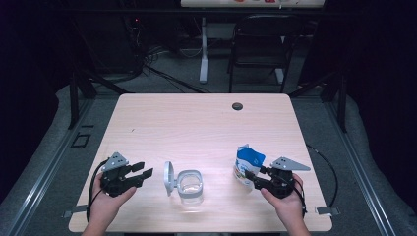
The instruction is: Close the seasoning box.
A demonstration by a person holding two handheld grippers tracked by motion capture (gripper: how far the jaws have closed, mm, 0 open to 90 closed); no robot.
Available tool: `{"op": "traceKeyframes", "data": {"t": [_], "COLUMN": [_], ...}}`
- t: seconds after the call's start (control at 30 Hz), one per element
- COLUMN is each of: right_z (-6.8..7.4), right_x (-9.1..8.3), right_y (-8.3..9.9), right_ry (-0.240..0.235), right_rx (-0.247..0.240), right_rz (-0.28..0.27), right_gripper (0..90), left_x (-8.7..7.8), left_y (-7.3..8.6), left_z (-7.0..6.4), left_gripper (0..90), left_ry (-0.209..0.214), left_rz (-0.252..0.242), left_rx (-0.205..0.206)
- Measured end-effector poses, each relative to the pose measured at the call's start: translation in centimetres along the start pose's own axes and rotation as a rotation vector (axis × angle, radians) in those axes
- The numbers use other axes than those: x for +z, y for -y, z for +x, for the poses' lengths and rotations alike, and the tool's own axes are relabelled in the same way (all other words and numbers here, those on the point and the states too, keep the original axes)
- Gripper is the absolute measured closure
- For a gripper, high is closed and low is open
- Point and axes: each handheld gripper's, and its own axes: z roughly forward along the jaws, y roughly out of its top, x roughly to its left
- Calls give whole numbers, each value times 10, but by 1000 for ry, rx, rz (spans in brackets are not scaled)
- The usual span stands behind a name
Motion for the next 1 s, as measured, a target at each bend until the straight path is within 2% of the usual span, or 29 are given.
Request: {"op": "traceKeyframes", "data": {"t": [0.77, 1.0], "right_z": [-8, -11], "right_x": [14, 16], "right_y": [8, 7], "right_ry": [-11, -32], "right_rx": [51, 96], "right_rz": [39, 51], "right_gripper": [474, 449], "left_x": [0, 0], "left_y": [0, 0], "left_z": [1, 1], "left_gripper": [533, 533], "left_ry": [-3, -6], "left_rz": [2, -1], "left_rx": [5, 3]}}
